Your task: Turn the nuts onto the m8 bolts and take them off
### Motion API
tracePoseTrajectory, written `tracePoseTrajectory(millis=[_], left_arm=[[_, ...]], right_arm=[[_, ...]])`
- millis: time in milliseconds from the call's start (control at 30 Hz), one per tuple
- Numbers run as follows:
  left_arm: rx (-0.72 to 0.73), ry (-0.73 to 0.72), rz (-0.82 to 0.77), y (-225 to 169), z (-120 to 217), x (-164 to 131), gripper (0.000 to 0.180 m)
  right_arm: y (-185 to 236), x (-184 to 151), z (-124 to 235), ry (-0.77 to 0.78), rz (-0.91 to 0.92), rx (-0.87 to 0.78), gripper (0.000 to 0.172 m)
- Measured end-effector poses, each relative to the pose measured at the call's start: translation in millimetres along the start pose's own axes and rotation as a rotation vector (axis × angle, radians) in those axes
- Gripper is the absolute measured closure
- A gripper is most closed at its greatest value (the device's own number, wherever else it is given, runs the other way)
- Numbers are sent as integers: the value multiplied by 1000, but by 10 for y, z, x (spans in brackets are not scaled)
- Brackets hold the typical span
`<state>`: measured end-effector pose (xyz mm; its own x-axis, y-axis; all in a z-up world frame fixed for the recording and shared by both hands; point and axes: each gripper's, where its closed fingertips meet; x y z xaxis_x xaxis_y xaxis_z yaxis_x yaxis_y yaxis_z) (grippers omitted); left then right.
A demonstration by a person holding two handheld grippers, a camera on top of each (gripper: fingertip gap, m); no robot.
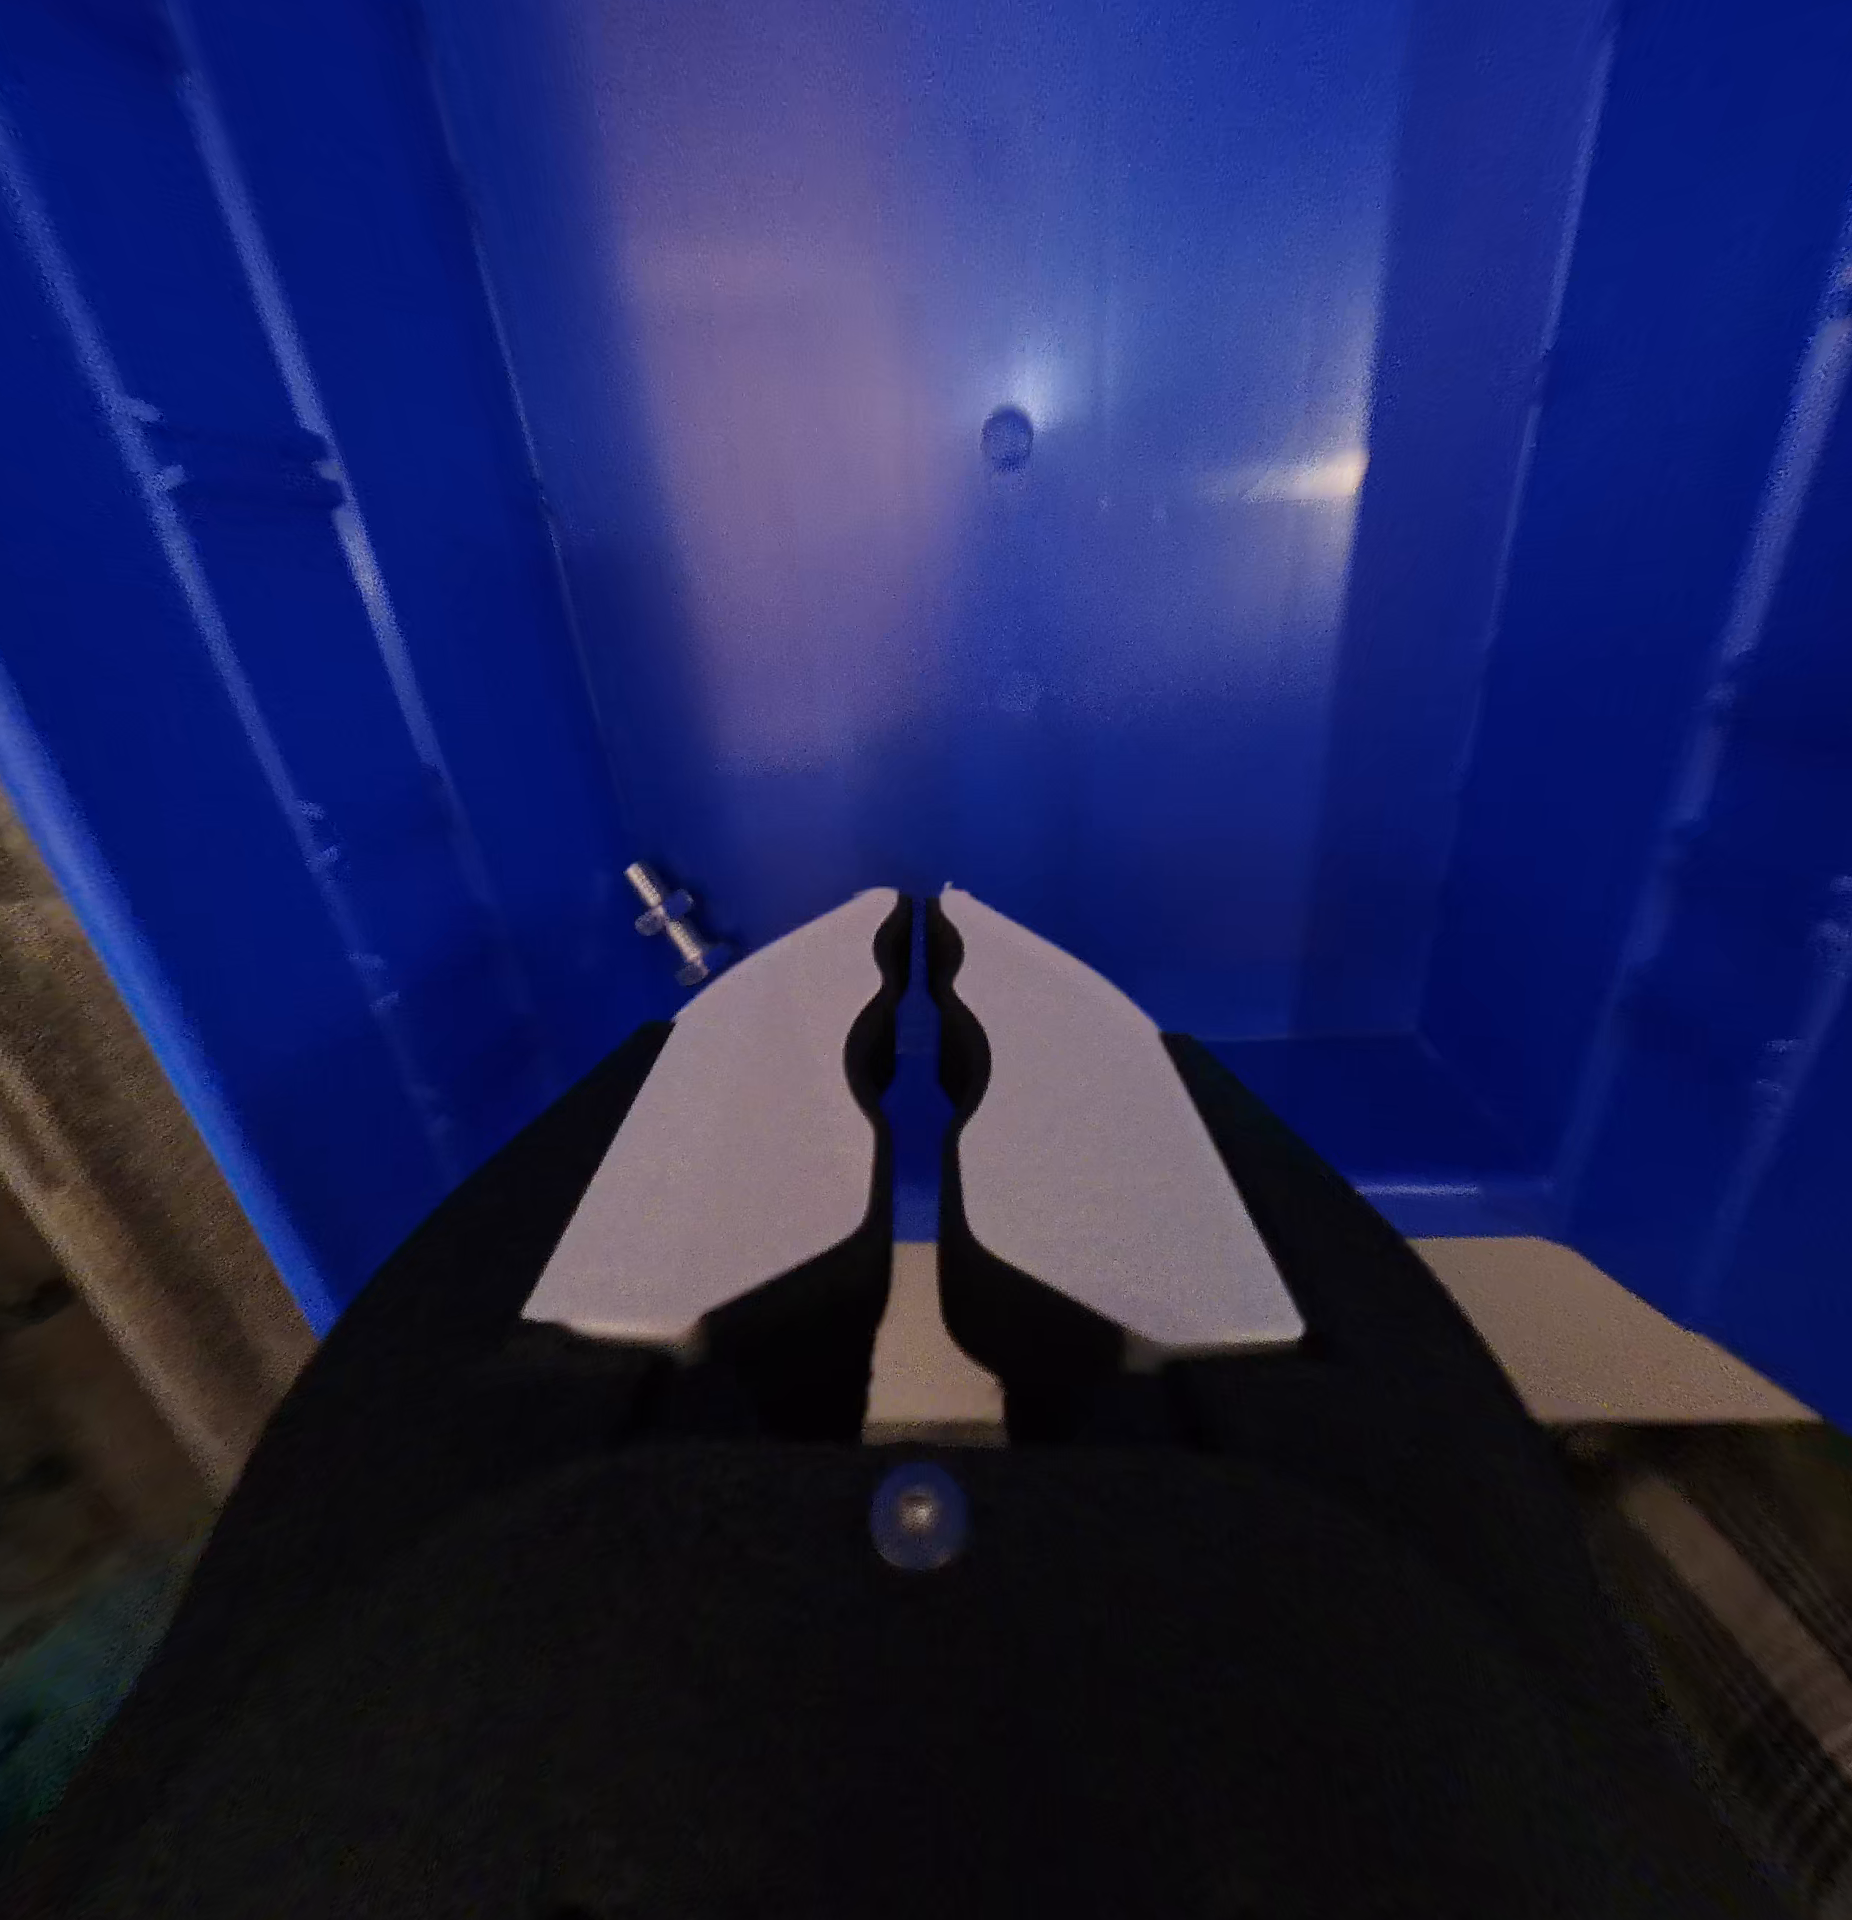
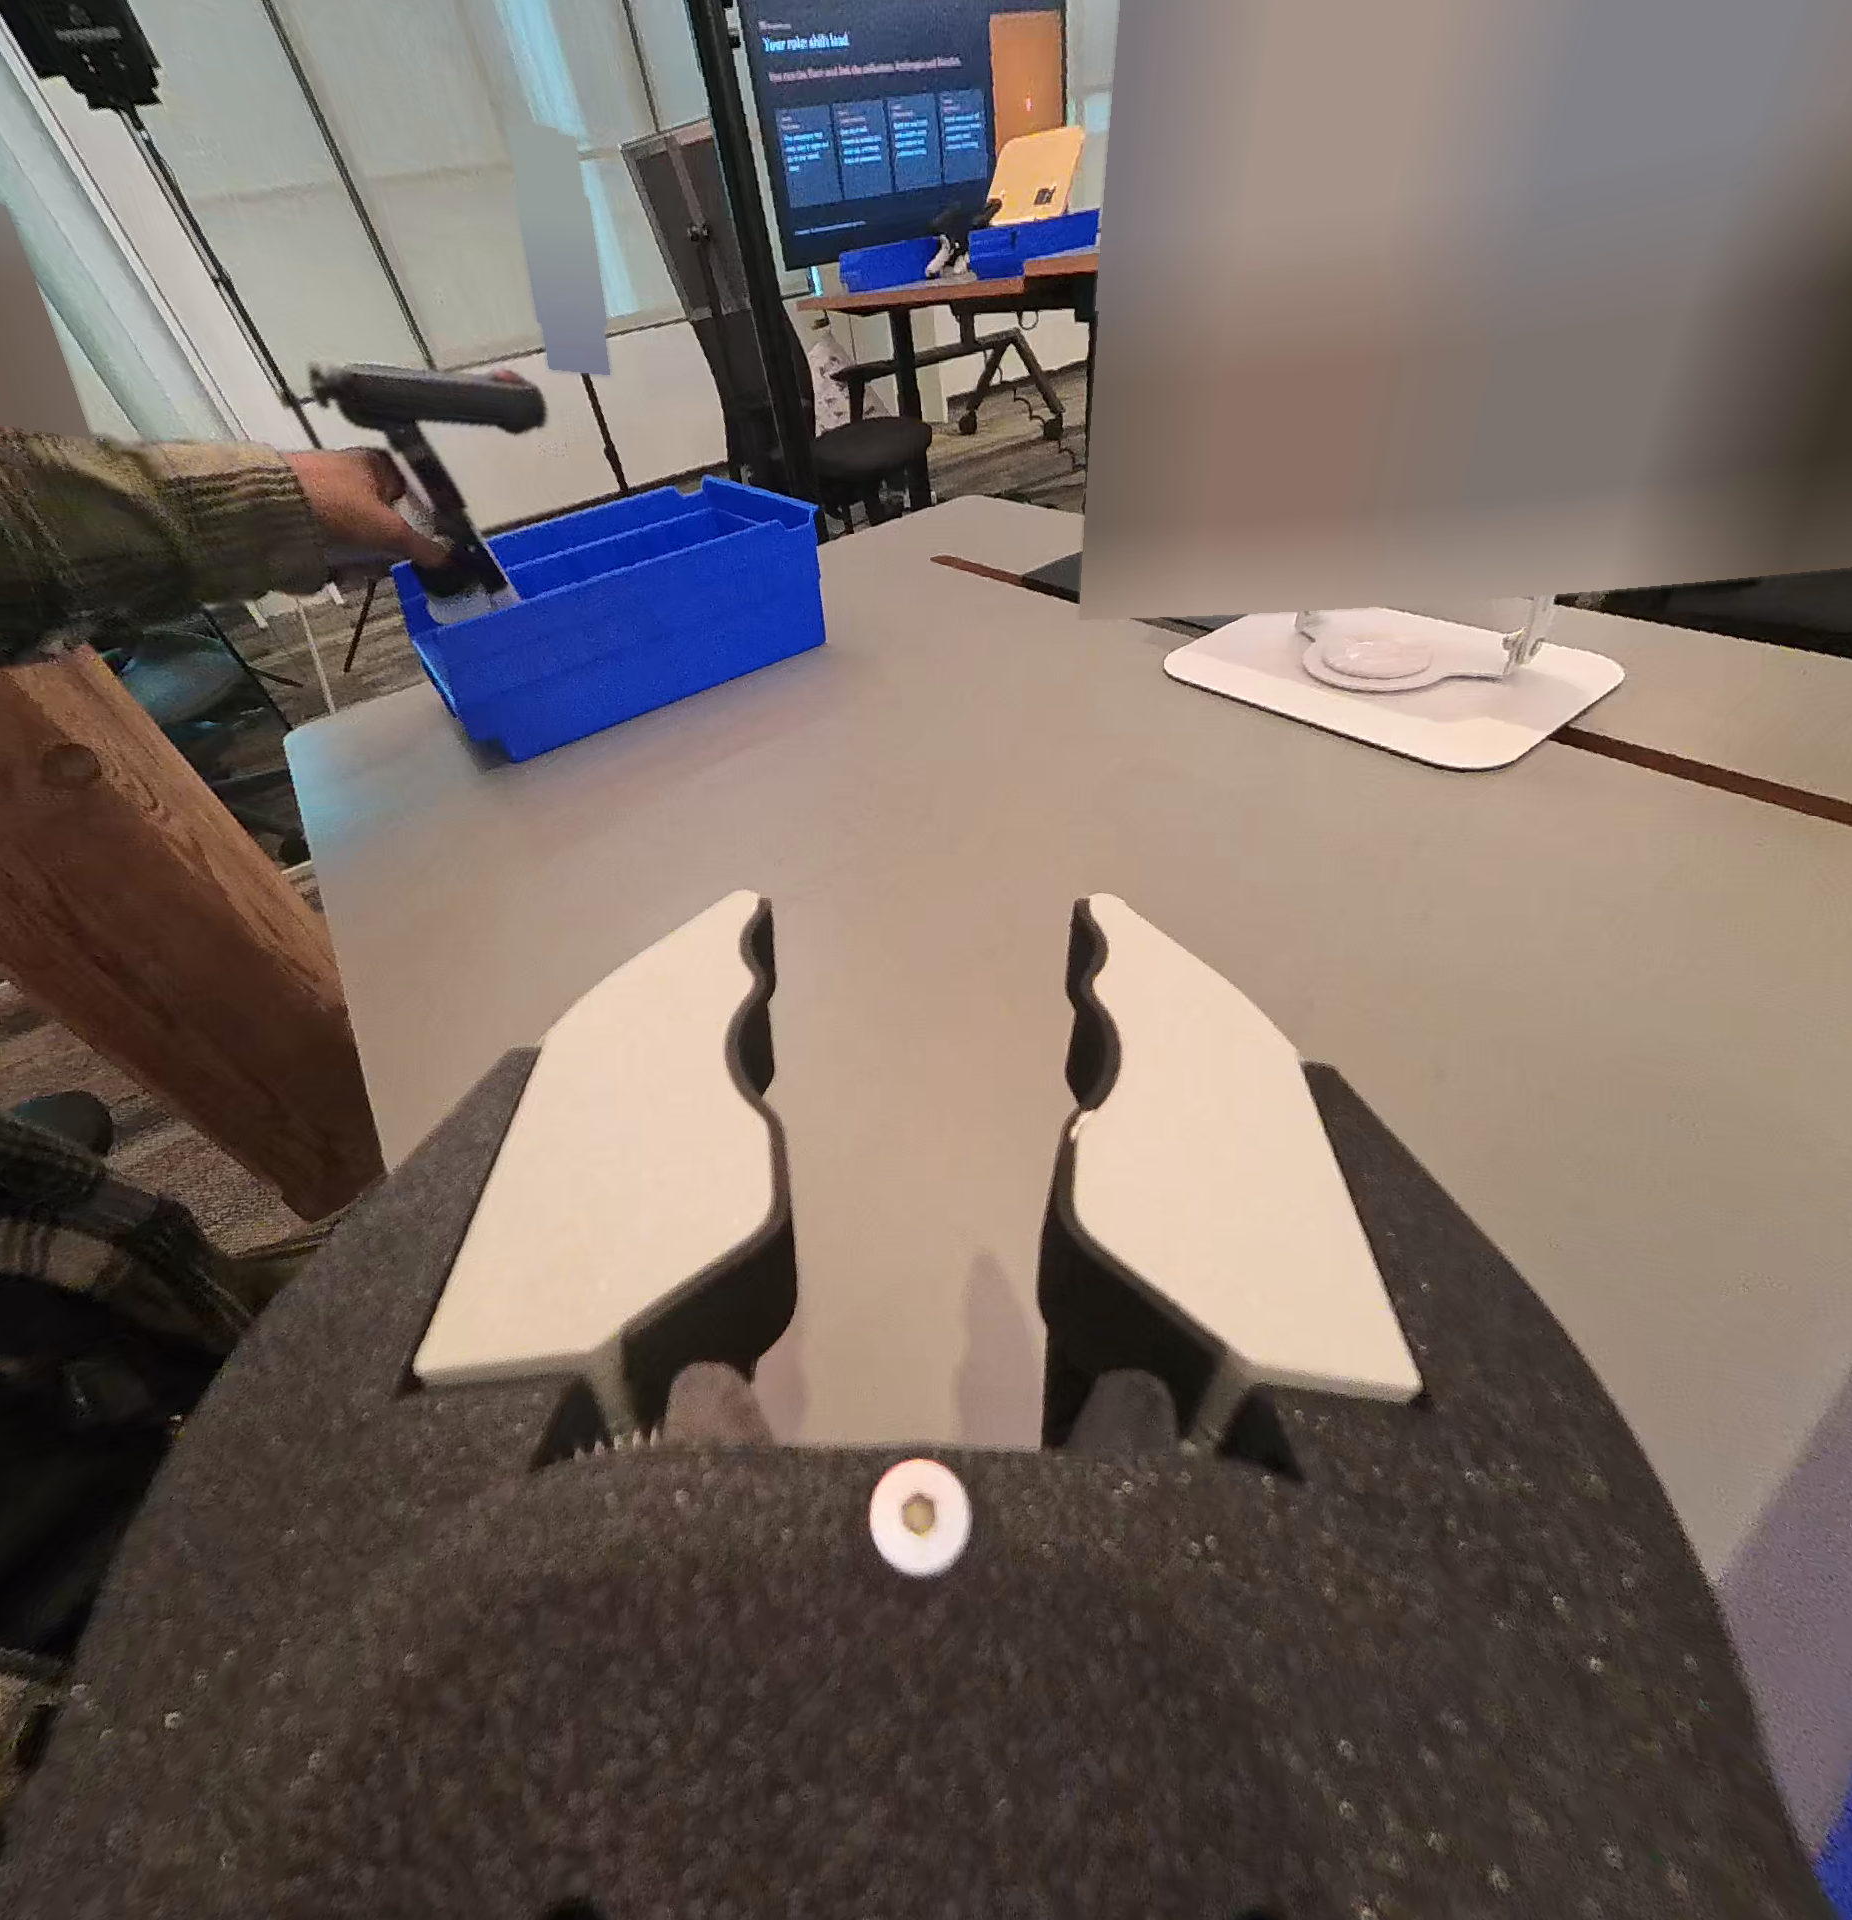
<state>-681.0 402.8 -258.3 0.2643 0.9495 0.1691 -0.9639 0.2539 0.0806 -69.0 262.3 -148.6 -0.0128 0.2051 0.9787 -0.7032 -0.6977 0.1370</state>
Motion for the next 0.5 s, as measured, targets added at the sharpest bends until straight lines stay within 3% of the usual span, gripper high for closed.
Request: tracePoseTrajectory(millis=[33, 133, 200, 500], left_arm=[[-22, -75, 38, -20, 46, 43, 173], [-51, -287, 131, -10, 220, 130, 169], [-71, -324, 172, 15, 260, 98, 168], [53, -59, 158, 203, 54, -114, 178]], right_arm=[[-8, 5, 23, -8, 0, -1, 118], [-41, 4, 81, -21, -11, -2, 118], [-60, -2, 105, -27, -27, 7, 119], [-63, -11, 137, -53, -41, 36, 121]])
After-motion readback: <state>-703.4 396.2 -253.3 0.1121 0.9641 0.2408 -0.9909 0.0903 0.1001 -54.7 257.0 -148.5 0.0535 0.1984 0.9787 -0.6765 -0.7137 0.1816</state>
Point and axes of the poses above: each gripper's, where its closed fingertips meet, z back along the fingers, x out of its top, y = z × x across the jaws
